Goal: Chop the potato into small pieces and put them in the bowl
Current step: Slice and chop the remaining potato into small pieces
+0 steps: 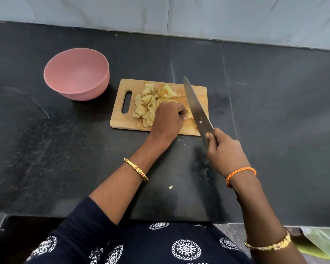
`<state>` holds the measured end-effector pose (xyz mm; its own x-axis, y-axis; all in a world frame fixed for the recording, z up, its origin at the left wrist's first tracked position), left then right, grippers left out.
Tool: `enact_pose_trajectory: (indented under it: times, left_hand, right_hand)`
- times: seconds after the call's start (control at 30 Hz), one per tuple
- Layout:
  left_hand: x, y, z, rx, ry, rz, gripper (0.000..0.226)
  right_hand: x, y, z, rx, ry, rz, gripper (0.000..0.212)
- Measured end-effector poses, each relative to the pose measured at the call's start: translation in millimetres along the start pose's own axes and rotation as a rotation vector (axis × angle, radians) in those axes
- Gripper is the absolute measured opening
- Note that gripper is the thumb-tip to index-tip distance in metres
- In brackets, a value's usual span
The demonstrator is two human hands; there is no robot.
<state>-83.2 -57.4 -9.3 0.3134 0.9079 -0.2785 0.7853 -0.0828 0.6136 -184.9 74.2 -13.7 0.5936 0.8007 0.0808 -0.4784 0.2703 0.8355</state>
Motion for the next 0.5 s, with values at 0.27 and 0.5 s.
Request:
enact_pose_trajectory:
  times: [0.27, 0.5]
  left_hand:
    - [-1.0, 0.7, -0.2, 0.021, -0.005, 0.002, 0.014]
    - [-1.5, -0.3, 0.4, 0.033, -0.012, 0.008, 0.011]
  right_hand:
    - [-8.1, -10.7, 2.8, 0.065, 0.003, 0.029, 0.022]
    - [-20.4, -18.1, 13.7, 0.132, 0.007, 0.092, 0.023]
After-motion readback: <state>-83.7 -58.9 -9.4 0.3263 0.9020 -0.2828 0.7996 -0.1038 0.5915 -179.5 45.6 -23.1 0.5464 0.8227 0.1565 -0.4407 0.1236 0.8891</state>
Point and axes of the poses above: each hand's wrist, its own x-axis away from the middle knuckle, its own y-axis out of the back of the hand, z = x × y, the point moved 10 cm from there along -x, towards the middle knuckle, and after that the axes turned 10 degrees about -z, right-handed, at the moved point
